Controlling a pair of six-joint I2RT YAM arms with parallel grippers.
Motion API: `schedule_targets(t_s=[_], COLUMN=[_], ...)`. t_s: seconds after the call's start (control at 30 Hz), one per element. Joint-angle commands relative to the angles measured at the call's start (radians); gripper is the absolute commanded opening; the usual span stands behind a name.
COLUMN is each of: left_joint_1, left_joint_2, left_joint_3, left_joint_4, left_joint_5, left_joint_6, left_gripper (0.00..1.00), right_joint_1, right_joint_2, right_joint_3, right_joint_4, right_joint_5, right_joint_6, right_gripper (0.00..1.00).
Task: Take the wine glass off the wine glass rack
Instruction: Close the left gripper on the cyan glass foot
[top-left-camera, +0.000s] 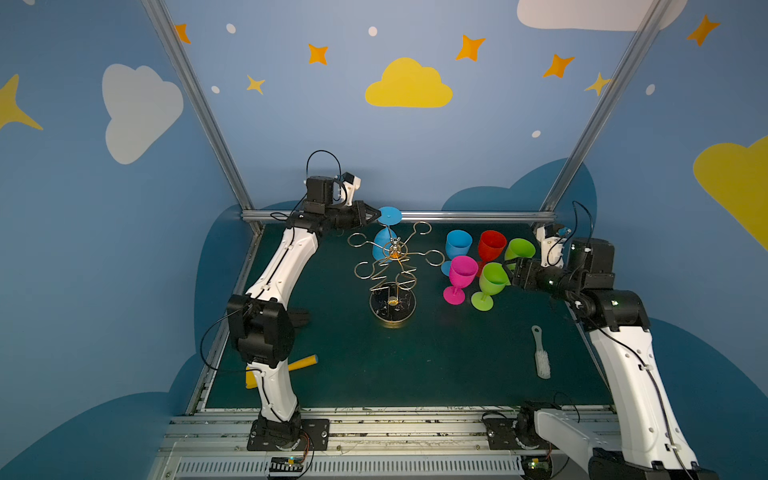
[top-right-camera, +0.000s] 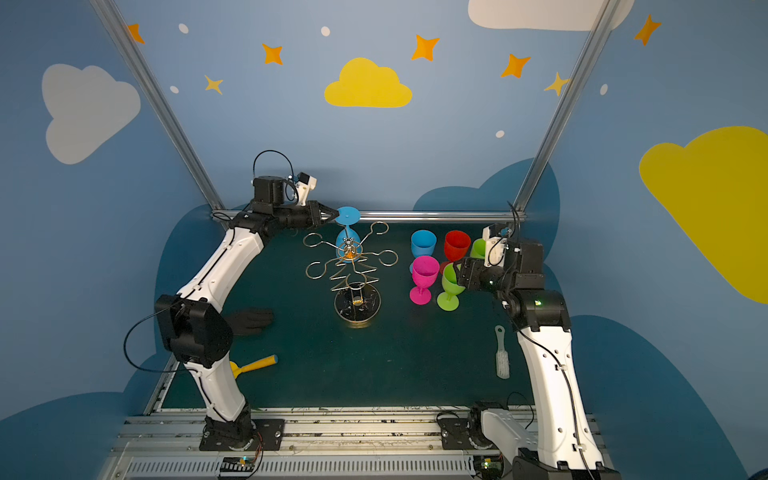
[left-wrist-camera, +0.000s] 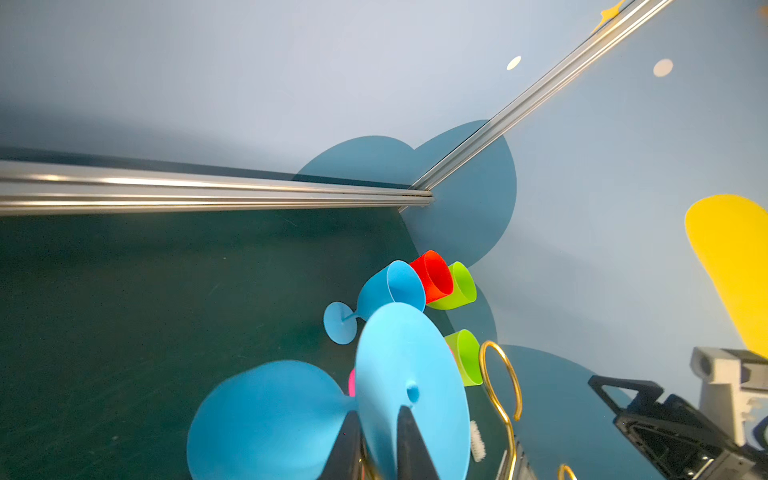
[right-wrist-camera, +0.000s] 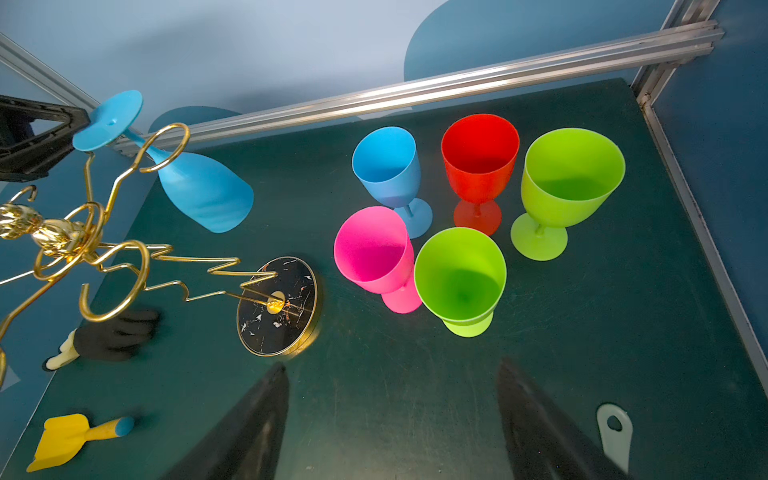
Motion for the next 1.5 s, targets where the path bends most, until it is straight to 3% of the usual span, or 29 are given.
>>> schedule_targets(t_s=[0.0, 0.17, 0.33, 0.37, 0.4, 0.5, 0.63, 1.03, 1.47], left_joint_1=[0.004, 0.010, 0.016, 0.017, 0.017, 0.017, 0.003, -0.026, -0.025], left_joint_2=[0.019, 0.014, 0.012, 0.011, 0.012, 0.014, 0.034, 0.124, 0.122], left_joint_3=[0.028, 0.028, 0.022, 0.023, 0.023, 0.028, 0.055, 0.140, 0.150], left_joint_4=[0.021, 0.023, 0.036, 0.036, 0.037, 0.030, -0.004, -0.090, -0.101], left_joint_5=[0.040, 0.042, 0.050, 0.049, 0.046, 0.036, 0.009, -0.028, -0.046], left_joint_6=[-0.015, -0.025, -0.041, -0.041, -0.041, -0.031, 0.012, 0.073, 0.080], left_gripper=[0.12, 0.06, 0.07, 0.14, 0.29, 0.53, 0.62, 0.64, 0.42], right_joint_1=[-0.004, -0.004, -0.003, -0.003, -0.004, -0.004, -0.004, -0.004, -0.004], right_joint_2=[-0.016, -0.014, -0.015, -0.014, -0.014, -0.016, -0.022, -0.010, -0.008], right_joint_3=[0.021, 0.019, 0.020, 0.019, 0.018, 0.019, 0.020, 0.044, 0.043], right_joint_4=[-0.007, -0.002, 0.003, 0.003, 0.003, -0.001, -0.005, -0.015, -0.011], right_joint_5=[-0.006, -0.011, -0.014, -0.014, -0.014, -0.014, -0.010, -0.003, 0.004], right_joint_6=[0.000, 0.003, 0.006, 0.006, 0.005, 0.003, -0.003, -0.014, -0.016], right_gripper=[0.78, 0.78, 0.78, 0.78, 0.78, 0.78, 0.78, 0.78, 0.78])
